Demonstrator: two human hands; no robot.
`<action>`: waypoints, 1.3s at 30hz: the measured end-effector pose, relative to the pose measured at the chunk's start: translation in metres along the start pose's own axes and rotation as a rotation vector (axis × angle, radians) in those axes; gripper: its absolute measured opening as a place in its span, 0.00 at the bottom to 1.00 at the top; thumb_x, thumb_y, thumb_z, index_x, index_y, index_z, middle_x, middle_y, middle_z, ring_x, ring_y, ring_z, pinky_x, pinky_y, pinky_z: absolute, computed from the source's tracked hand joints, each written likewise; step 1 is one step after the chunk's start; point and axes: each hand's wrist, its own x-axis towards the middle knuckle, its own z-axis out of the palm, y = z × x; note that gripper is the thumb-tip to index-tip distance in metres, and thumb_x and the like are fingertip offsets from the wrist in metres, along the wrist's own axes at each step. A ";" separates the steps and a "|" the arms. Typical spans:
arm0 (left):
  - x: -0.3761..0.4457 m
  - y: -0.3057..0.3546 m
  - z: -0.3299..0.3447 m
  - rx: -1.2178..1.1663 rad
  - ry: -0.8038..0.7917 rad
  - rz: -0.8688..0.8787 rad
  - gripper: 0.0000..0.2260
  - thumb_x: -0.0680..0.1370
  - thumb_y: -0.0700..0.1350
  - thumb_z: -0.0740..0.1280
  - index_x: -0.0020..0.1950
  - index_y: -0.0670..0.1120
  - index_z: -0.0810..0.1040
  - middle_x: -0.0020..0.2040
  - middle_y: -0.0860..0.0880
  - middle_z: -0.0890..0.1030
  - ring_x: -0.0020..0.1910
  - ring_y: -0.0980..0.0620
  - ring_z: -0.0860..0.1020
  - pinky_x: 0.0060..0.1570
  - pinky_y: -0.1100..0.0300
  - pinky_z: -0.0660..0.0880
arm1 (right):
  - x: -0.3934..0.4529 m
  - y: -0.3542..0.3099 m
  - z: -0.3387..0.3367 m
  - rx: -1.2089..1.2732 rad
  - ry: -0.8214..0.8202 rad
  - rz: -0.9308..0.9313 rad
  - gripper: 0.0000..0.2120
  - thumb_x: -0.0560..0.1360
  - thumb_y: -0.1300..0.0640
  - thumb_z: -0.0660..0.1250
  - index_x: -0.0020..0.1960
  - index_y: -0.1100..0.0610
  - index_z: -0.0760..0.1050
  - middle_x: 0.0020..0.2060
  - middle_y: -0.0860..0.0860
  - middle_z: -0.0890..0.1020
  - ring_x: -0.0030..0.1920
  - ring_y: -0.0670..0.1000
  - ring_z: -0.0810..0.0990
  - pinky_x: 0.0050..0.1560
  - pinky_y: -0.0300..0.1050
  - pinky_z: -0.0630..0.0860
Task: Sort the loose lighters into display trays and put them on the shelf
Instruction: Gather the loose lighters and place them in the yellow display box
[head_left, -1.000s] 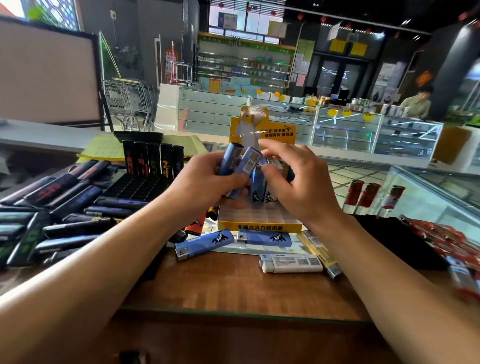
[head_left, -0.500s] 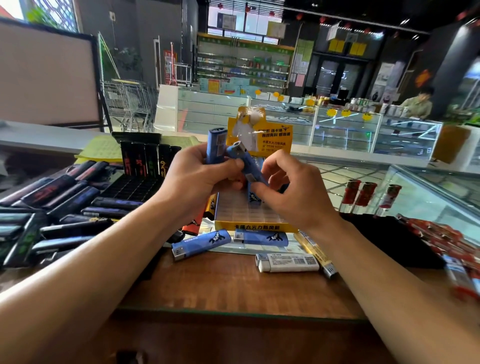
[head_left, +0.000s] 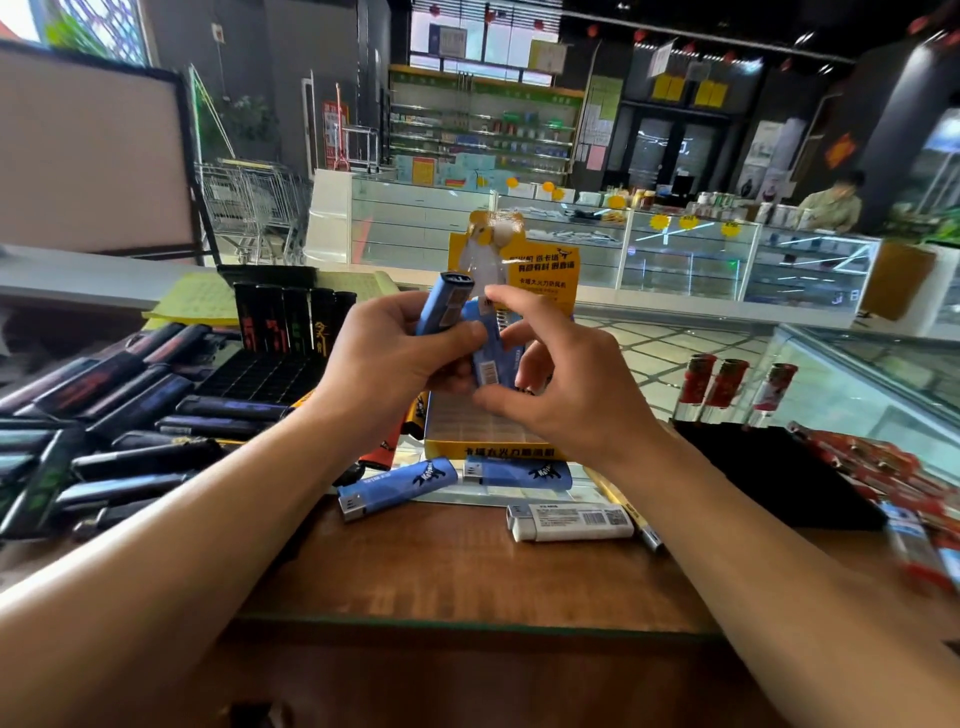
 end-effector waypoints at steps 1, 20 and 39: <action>0.000 0.000 0.000 -0.001 0.001 0.009 0.02 0.74 0.36 0.73 0.43 0.41 0.82 0.35 0.41 0.82 0.29 0.52 0.80 0.31 0.62 0.79 | 0.000 -0.001 0.000 0.001 0.001 0.008 0.36 0.68 0.51 0.77 0.73 0.47 0.67 0.44 0.40 0.77 0.36 0.45 0.78 0.38 0.34 0.74; -0.001 0.005 0.001 0.131 -0.020 -0.124 0.05 0.82 0.43 0.63 0.47 0.46 0.73 0.34 0.44 0.83 0.19 0.48 0.72 0.18 0.66 0.61 | 0.002 0.016 -0.008 0.133 0.236 0.151 0.13 0.73 0.61 0.71 0.53 0.46 0.80 0.37 0.51 0.80 0.36 0.49 0.76 0.39 0.46 0.76; 0.003 -0.002 -0.009 0.214 0.093 0.011 0.07 0.75 0.37 0.69 0.45 0.47 0.83 0.39 0.48 0.80 0.31 0.53 0.78 0.30 0.59 0.75 | 0.008 0.031 0.004 -0.311 0.195 0.020 0.13 0.72 0.57 0.74 0.56 0.55 0.80 0.46 0.48 0.81 0.49 0.50 0.70 0.46 0.42 0.63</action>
